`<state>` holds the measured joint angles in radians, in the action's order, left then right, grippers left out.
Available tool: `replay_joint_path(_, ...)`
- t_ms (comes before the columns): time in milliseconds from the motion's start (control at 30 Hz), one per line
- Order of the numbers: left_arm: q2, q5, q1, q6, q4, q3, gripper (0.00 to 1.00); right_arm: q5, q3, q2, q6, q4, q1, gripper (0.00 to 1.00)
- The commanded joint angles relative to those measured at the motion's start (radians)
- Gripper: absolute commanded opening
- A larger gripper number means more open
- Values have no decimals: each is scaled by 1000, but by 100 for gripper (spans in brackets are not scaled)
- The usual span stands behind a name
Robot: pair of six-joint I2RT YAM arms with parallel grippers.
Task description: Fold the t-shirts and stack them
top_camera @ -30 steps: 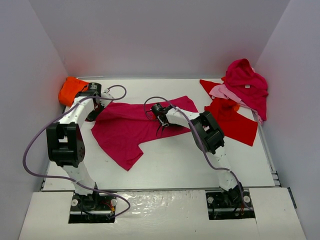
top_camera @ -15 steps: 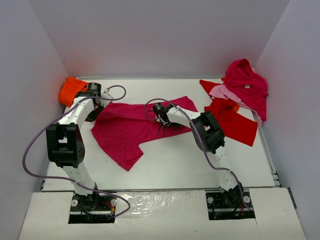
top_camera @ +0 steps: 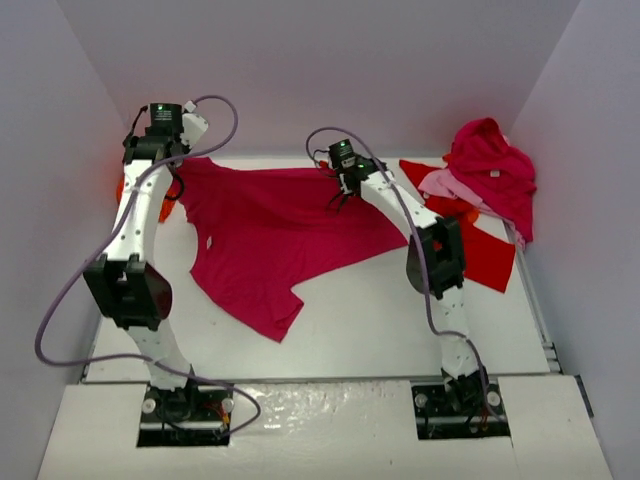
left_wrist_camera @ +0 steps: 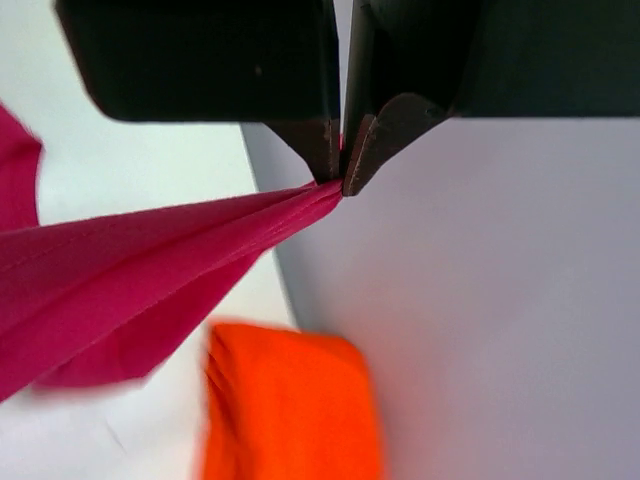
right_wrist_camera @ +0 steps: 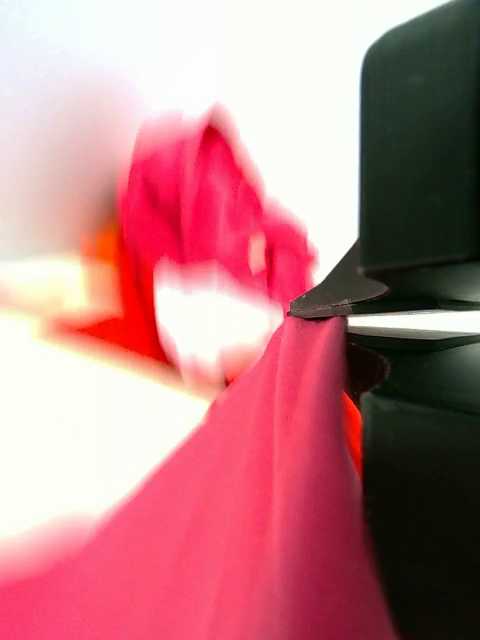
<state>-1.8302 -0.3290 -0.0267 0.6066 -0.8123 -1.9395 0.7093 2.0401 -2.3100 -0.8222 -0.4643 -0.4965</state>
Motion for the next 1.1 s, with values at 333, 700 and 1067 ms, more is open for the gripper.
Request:
replay_joint_path(333, 388, -45, 8, -115, 94, -261, 0, 35, -362, 772, -257, 739, 187, 0)
replay_joint_path(700, 869, -73, 8, -113, 24, -16, 0, -90, -562, 1286, 31, 475, 245, 0)
replay_joint_path(1067, 938, -64, 8, -80, -131, -231, 0, -261, -488, 1362, 130, 229, 289, 1)
